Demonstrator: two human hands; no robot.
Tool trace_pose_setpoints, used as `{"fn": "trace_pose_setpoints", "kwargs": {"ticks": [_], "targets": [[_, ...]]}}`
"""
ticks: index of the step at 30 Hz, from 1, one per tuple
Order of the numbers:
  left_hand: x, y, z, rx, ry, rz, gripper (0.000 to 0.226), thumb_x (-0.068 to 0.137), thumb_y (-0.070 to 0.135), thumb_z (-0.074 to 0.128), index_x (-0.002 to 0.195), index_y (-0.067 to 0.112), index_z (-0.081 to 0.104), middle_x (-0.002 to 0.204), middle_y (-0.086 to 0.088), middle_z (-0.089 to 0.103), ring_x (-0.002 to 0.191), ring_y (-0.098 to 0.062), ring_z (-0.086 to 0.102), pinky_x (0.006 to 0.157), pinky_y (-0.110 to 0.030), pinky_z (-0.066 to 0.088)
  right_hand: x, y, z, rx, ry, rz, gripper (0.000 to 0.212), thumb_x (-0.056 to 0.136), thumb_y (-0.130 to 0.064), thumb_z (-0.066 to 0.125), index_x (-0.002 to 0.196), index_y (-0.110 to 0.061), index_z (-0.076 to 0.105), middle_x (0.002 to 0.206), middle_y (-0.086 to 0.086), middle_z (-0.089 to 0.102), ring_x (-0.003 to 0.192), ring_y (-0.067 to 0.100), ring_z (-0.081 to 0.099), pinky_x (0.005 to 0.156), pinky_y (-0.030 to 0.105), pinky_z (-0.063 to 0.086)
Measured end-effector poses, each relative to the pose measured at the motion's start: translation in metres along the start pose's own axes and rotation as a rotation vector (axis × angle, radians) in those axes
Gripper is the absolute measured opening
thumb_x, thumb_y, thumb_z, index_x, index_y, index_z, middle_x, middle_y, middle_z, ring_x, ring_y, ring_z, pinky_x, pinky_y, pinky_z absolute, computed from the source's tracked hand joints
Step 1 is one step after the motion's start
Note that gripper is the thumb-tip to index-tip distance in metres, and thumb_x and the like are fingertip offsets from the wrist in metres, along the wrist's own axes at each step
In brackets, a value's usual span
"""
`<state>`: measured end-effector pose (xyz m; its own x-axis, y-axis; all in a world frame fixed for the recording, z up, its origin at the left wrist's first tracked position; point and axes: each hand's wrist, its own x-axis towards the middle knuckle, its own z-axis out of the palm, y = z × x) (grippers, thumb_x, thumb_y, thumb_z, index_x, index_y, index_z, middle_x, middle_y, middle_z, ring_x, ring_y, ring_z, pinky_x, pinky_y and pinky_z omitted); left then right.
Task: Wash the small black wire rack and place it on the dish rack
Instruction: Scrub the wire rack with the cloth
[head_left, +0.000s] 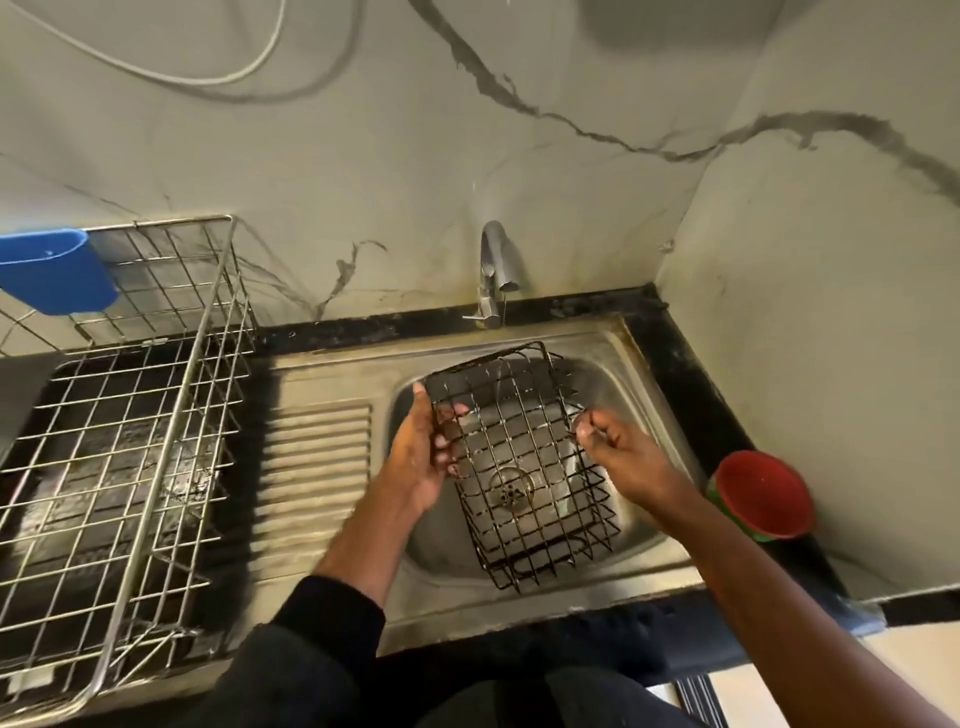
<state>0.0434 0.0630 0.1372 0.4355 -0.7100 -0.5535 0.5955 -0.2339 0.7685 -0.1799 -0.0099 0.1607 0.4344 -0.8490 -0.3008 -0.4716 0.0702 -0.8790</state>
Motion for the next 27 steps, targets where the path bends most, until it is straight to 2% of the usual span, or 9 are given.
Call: {"fn": "trace_pose_setpoints", "kwargs": {"ticks": [2,4,9,11,13,17,21,24,27], "targets": [[0.003,-0.004,0.008,-0.038,0.025,0.016,0.051,0.098,0.063,0.048,0.08,0.023,0.073,0.068,0.0,0.065,0.061,-0.017,0.049,0.058,-0.033,0.037,0.003,0.007,-0.007,-0.059,-0.003,-0.022,0.024,0.105,-0.032,0.048,0.115,-0.014,0.061,0.105,-0.004,0.061,0.093,0.004,0.053,0.08,0.027,0.041],[0.007,-0.01,0.014,-0.043,0.024,0.038,0.053,0.084,0.074,0.06,0.089,0.023,0.073,0.081,-0.004,0.065,0.066,-0.018,0.054,0.062,-0.035,0.041,0.008,0.016,-0.012,-0.088,0.041,-0.043,0.021,0.103,-0.031,0.052,0.109,-0.015,0.064,0.101,-0.003,0.066,0.091,0.007,0.058,0.072,0.023,0.04],[0.009,-0.019,0.034,-0.011,0.095,0.026,0.049,0.085,0.067,0.063,0.106,0.023,0.062,0.093,-0.004,0.063,0.097,-0.022,0.055,0.105,-0.044,0.04,0.027,0.041,-0.018,-0.105,0.162,-0.015,0.013,0.096,-0.023,0.066,0.108,-0.02,0.07,0.104,-0.002,0.072,0.094,0.014,0.068,0.08,0.032,0.058],[0.012,-0.022,0.039,-0.024,0.126,0.047,0.051,0.088,0.064,0.063,0.112,0.019,0.06,0.088,-0.001,0.061,0.087,-0.017,0.054,0.112,-0.044,0.035,0.031,0.045,-0.021,-0.094,0.226,-0.006,0.021,0.095,-0.02,0.068,0.115,-0.022,0.068,0.109,-0.002,0.071,0.093,0.013,0.069,0.084,0.04,0.061],[0.01,-0.025,0.041,-0.033,0.143,0.073,0.05,0.09,0.062,0.059,0.113,0.018,0.062,0.078,0.001,0.058,0.072,-0.012,0.047,0.106,-0.042,0.039,0.03,0.039,-0.026,-0.07,0.328,-0.035,0.03,0.094,-0.02,0.069,0.123,-0.021,0.06,0.107,-0.003,0.069,0.091,0.014,0.07,0.08,0.038,0.061],[0.003,-0.031,0.044,0.079,0.158,0.138,0.057,0.093,0.066,0.052,0.069,0.015,0.06,0.071,0.0,0.062,0.065,-0.011,0.047,0.084,-0.034,0.036,0.022,0.005,-0.039,-0.039,0.406,-0.198,0.037,0.087,-0.031,0.077,0.116,-0.024,0.054,0.096,-0.02,0.062,0.088,-0.006,0.061,0.071,0.006,0.046],[-0.007,-0.034,0.05,0.163,0.085,0.168,0.064,0.083,0.075,0.05,0.059,0.016,0.05,0.057,0.004,0.054,0.048,-0.007,0.045,0.058,-0.026,0.037,0.021,-0.029,-0.036,0.079,0.257,-0.385,0.02,0.087,-0.027,0.077,0.106,-0.022,0.072,0.097,-0.009,0.075,0.092,0.006,0.07,0.081,0.023,0.055],[-0.008,-0.035,0.05,0.171,0.004,0.161,0.073,0.066,0.092,0.055,0.057,0.021,0.045,0.053,0.006,0.043,0.048,-0.009,0.036,0.058,-0.029,0.033,0.026,-0.049,-0.025,0.292,0.214,-0.466,0.012,0.091,-0.015,0.072,0.102,-0.015,0.076,0.097,-0.004,0.077,0.094,0.013,0.072,0.084,0.028,0.056],[-0.009,-0.029,0.053,0.134,-0.022,0.158,0.069,0.069,0.089,0.053,0.064,0.021,0.047,0.053,0.008,0.039,0.049,-0.009,0.03,0.055,-0.027,0.029,0.035,-0.062,-0.015,0.481,0.125,-0.437,0.013,0.096,-0.014,0.065,0.105,-0.01,0.072,0.106,0.007,0.076,0.103,0.024,0.071,0.09,0.041,0.058]]}}
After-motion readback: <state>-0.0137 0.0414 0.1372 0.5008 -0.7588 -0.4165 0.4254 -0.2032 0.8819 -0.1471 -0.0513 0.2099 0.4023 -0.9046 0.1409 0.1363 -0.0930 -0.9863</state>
